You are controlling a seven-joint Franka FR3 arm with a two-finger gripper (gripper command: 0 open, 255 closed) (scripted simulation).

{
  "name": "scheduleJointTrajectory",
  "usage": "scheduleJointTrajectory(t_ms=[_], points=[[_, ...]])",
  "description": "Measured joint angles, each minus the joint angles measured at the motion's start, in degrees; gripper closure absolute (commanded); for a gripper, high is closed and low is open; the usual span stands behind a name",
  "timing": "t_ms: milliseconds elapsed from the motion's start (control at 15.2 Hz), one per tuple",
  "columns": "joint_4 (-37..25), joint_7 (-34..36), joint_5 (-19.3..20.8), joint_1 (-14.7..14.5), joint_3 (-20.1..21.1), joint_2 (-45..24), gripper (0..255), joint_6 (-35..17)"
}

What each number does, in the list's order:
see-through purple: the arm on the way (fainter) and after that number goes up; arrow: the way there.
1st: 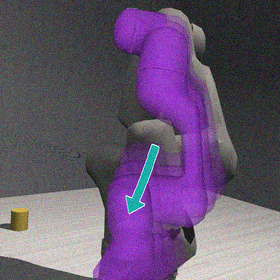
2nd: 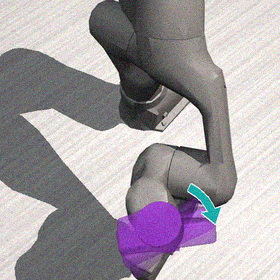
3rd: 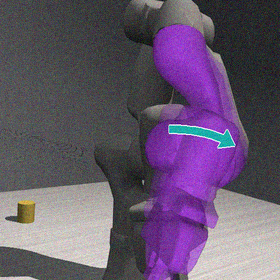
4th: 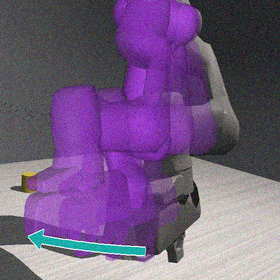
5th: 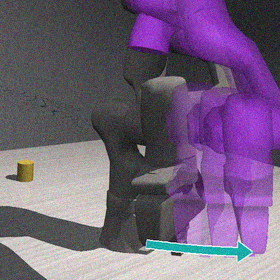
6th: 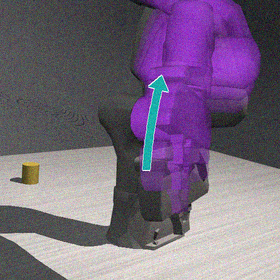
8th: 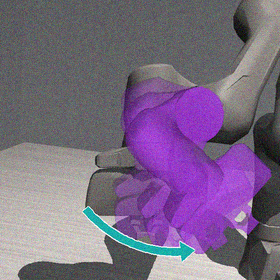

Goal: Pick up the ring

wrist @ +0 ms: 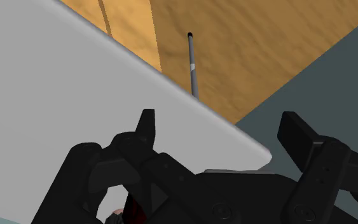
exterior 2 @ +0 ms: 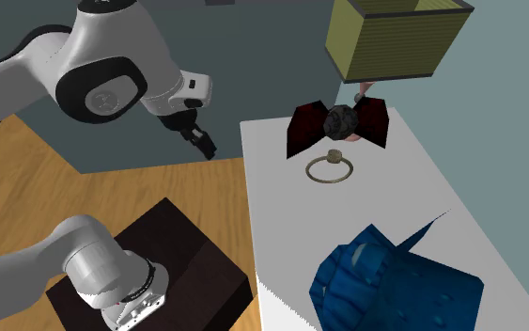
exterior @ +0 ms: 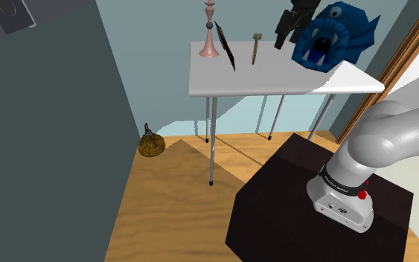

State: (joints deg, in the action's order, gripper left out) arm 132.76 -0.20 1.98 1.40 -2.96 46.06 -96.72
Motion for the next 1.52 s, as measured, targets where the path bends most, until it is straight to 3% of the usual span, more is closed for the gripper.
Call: scheduleJointTrajectory(t_ms=[264,726,1518], points=[[-2.5,-1.0,0.6,0.4,-1.4,-4.3,0,-1.0],[-13.8,-5.6,1.6,1.6,-6.7,-19.5,0,-2.6],[-42.6,-14.5,-3.2,4.8,-14.4,-49.0,0,1.5]])
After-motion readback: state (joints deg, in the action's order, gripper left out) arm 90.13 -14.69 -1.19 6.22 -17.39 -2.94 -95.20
